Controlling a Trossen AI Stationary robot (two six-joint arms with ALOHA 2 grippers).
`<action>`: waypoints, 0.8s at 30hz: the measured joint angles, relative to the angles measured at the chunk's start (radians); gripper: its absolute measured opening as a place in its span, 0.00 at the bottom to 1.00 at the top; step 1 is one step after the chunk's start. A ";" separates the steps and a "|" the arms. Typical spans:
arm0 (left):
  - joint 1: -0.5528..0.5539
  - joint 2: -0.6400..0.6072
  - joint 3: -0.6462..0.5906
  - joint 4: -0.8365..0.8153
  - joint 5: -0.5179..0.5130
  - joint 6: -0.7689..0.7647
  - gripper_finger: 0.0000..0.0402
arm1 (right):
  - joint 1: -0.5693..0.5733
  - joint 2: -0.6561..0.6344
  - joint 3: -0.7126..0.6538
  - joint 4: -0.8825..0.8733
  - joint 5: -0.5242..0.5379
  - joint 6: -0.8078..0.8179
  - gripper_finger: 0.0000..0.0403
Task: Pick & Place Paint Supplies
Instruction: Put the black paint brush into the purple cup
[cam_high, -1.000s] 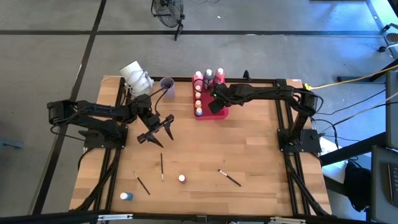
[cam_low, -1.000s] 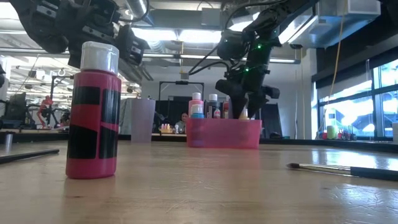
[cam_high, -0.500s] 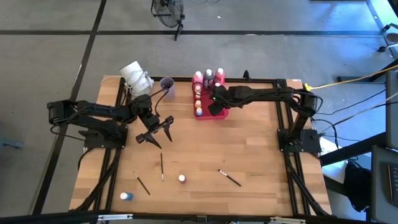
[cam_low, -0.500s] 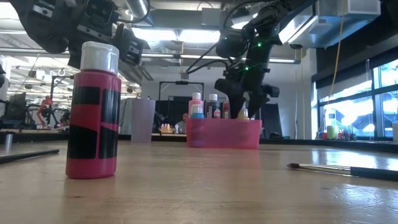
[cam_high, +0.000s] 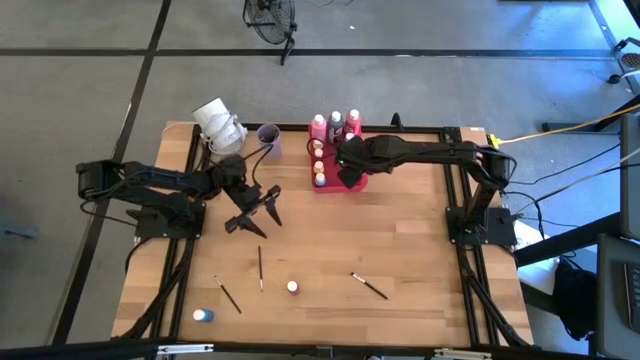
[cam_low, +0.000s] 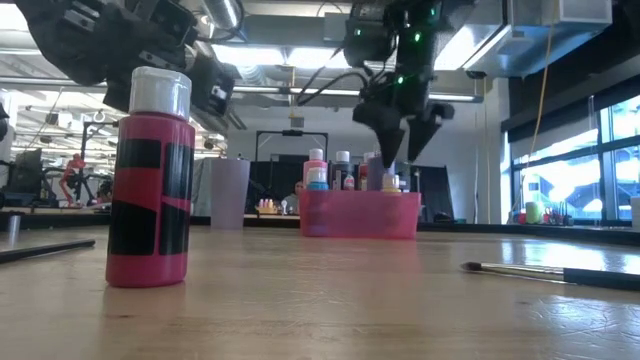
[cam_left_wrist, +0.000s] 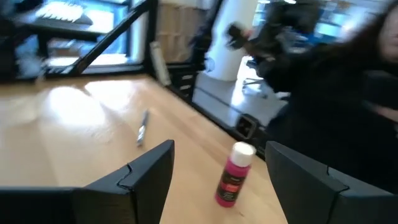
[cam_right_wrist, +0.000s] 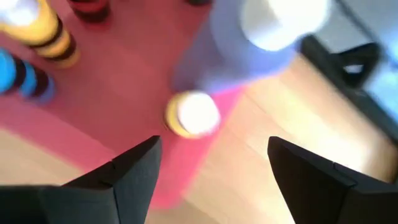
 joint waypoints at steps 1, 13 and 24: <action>-0.008 0.000 0.000 -0.005 -0.040 -0.026 0.62 | 0.013 0.000 0.021 -0.052 0.022 0.011 0.74; -0.100 -0.018 0.022 0.007 -0.123 -0.063 0.62 | 0.272 -0.001 0.188 -0.330 0.171 0.172 0.74; -0.337 -0.193 0.237 -0.491 -0.553 0.267 0.62 | 0.592 -0.001 0.195 -0.329 0.263 0.403 0.74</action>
